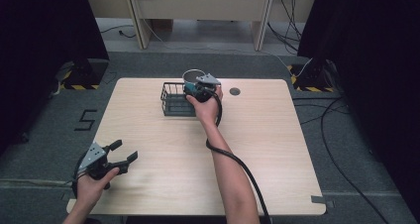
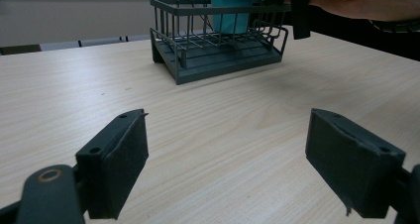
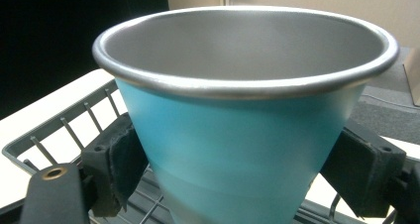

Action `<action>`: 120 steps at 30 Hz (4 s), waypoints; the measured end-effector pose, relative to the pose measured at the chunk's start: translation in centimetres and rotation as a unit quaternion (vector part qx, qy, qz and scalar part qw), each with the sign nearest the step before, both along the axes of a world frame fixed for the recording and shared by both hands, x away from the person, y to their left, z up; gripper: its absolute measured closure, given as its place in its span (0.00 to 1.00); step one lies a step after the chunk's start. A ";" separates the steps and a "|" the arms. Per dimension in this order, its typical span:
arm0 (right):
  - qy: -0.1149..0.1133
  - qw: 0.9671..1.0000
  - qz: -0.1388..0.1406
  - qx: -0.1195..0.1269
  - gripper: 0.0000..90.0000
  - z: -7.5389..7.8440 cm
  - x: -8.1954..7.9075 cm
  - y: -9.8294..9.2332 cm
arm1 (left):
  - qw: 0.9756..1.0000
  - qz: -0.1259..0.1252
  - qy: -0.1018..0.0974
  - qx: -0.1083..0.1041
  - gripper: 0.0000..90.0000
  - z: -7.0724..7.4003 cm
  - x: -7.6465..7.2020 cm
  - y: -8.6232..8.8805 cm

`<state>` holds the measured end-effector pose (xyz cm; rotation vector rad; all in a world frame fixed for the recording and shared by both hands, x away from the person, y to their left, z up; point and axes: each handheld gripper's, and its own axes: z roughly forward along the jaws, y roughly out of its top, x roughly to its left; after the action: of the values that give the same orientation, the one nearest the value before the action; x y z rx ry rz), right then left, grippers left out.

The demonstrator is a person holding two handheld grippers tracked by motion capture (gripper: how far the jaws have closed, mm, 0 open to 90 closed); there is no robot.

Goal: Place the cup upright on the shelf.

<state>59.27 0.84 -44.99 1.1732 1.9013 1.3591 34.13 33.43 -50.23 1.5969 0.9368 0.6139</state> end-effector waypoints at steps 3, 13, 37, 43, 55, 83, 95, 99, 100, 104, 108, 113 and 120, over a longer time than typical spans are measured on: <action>0.001 1.000 -0.001 -0.004 0.20 0.0 0.1 0.0 | 1.000 0.000 0.000 0.000 0.18 0.0 0.0 0.0; 0.012 0.999 0.004 -0.043 0.20 0.1 0.1 0.4 | 1.000 -0.001 0.000 0.001 0.18 0.0 0.0 0.0; 0.070 0.997 -0.002 -0.041 0.17 1.3 -0.6 0.6 | 1.000 0.000 0.000 0.000 0.18 0.0 0.0 0.0; 0.075 0.997 -0.002 -0.037 0.18 1.3 -0.9 0.3 | 1.000 0.000 0.000 0.000 0.18 0.0 0.0 0.0; 0.074 0.997 0.001 -0.038 0.17 2.2 -2.3 -0.4 | 1.000 0.000 0.001 0.001 0.18 0.0 0.0 -0.1; 0.053 0.998 0.017 -0.037 0.18 3.4 -5.6 -3.1 | 1.000 -0.001 -0.003 0.004 0.18 0.0 0.0 -0.2; 0.050 0.998 0.013 -0.031 0.20 3.4 -7.4 -5.5 | 1.000 -0.001 -0.002 0.006 0.18 0.0 0.0 -0.3; 0.047 0.998 0.016 -0.034 0.22 3.5 -7.9 -6.1 | 1.000 -0.001 -0.002 0.007 0.18 0.0 0.0 -0.2; 0.047 0.998 0.016 -0.034 0.22 3.5 -7.9 -6.1 | 1.000 0.000 -0.001 0.006 0.18 0.0 0.0 -0.2; 0.048 0.998 0.017 -0.036 0.24 3.4 -8.7 -6.9 | 1.000 0.000 -0.001 0.008 0.18 0.0 -0.1 -0.3; 0.047 0.998 0.018 -0.035 0.24 3.2 -9.4 -7.4 | 1.000 0.000 -0.001 0.009 0.18 0.0 -0.1 -0.3; 0.045 0.998 0.017 -0.037 0.26 2.9 -10.4 -8.6 | 1.000 -0.001 -0.001 0.010 0.18 0.0 -0.1 -0.3; 0.050 0.998 0.011 -0.034 0.26 2.2 -11.9 -10.5 | 1.000 0.000 -0.001 0.011 0.18 -0.1 -0.1 -0.3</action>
<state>47.40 -9.61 -42.79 1.2092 2.0196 1.2586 34.03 33.14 -50.28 1.6162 0.9311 0.6278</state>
